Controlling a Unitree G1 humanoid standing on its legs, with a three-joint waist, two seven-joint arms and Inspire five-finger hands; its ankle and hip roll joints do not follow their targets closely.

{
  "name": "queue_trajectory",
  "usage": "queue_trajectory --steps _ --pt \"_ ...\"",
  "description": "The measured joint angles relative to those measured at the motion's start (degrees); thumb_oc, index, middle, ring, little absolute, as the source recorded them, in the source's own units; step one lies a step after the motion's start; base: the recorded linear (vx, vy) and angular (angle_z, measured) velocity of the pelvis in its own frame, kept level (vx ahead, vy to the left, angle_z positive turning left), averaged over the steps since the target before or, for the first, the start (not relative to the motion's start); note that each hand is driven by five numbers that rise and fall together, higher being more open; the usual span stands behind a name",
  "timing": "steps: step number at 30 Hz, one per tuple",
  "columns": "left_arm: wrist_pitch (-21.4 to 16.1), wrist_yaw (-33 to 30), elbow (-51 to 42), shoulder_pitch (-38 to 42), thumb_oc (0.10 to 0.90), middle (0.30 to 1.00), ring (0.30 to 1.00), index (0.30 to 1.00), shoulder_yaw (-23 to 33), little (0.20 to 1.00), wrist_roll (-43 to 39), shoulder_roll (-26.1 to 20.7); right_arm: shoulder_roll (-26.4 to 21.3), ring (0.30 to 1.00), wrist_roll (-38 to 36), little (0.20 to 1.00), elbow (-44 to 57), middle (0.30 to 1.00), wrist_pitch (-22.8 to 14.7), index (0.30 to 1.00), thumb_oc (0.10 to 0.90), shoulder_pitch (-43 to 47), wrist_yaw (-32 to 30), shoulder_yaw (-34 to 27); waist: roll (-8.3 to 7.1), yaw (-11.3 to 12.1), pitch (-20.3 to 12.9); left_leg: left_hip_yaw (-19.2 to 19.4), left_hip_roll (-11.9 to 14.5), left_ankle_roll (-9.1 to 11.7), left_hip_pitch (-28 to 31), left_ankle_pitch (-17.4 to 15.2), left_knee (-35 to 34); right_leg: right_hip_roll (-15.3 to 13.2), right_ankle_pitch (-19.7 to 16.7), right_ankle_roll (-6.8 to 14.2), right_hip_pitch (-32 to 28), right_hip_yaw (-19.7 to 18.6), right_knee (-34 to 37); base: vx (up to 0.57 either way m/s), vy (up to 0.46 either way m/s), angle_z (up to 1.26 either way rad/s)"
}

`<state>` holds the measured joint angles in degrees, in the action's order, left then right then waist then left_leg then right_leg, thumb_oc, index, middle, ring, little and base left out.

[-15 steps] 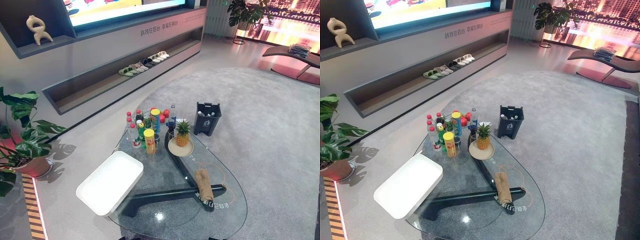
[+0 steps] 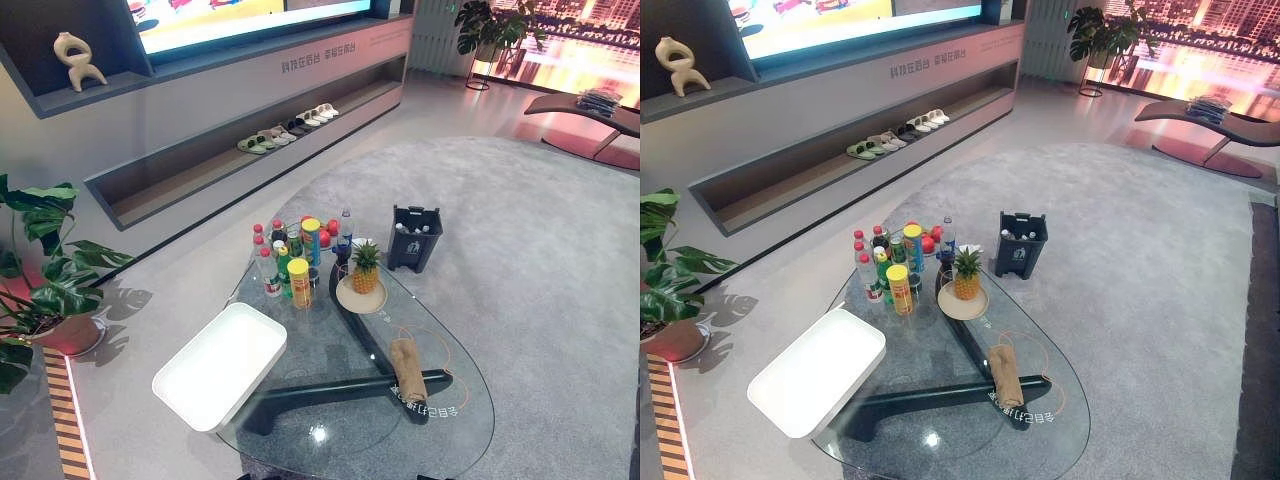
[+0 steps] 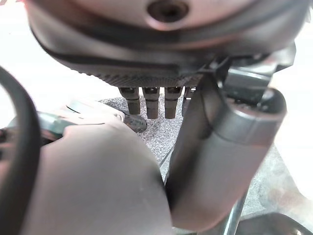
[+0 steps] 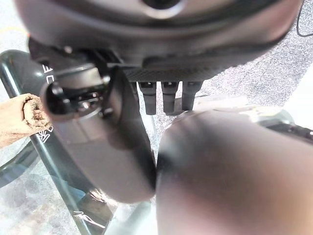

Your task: Wipe the table with a cloth and put it in the basket.

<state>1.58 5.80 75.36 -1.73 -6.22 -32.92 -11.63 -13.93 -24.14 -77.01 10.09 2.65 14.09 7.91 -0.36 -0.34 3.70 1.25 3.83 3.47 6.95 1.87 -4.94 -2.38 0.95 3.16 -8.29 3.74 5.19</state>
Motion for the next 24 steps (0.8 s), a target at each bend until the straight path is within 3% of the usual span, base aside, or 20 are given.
queue_trajectory --steps 9,16,24 --pt "0.0 0.0 0.0 0.0 0.800 0.900 0.900 0.900 0.0 0.900 0.0 0.0 0.2 0.900 0.5 0.900 -0.1 0.900 -0.8 0.900 0.800 -0.1 0.0 0.1 -0.10 0.0 -0.2 0.0 0.0 0.0 0.1 0.0 0.0 0.0 0.0 0.0 -0.1 0.0 0.0 0.00 0.000 0.00" --pt "0.0 -0.1 0.0 -0.1 0.800 0.900 0.900 0.900 0.0 0.900 0.1 0.0 0.3 0.900 2.6 0.900 0.0 0.900 -6.2 0.900 0.800 -0.2 -1.0 1.7 -0.11 0.1 -0.2 0.0 0.0 0.0 0.1 0.0 0.0 0.0 0.0 0.0 -0.1 0.1 0.0 0.02 -0.008 0.00" --pt "-0.3 -0.4 -0.1 -0.2 0.800 0.900 0.900 0.900 0.0 0.900 0.3 0.0 0.3 0.900 2.8 0.900 0.0 0.900 -7.7 0.900 0.800 -0.4 -1.9 1.8 0.09 0.2 0.0 0.0 0.0 0.0 -0.2 0.0 0.0 0.0 0.0 0.0 0.2 0.0 0.0 0.01 -0.007 0.00"
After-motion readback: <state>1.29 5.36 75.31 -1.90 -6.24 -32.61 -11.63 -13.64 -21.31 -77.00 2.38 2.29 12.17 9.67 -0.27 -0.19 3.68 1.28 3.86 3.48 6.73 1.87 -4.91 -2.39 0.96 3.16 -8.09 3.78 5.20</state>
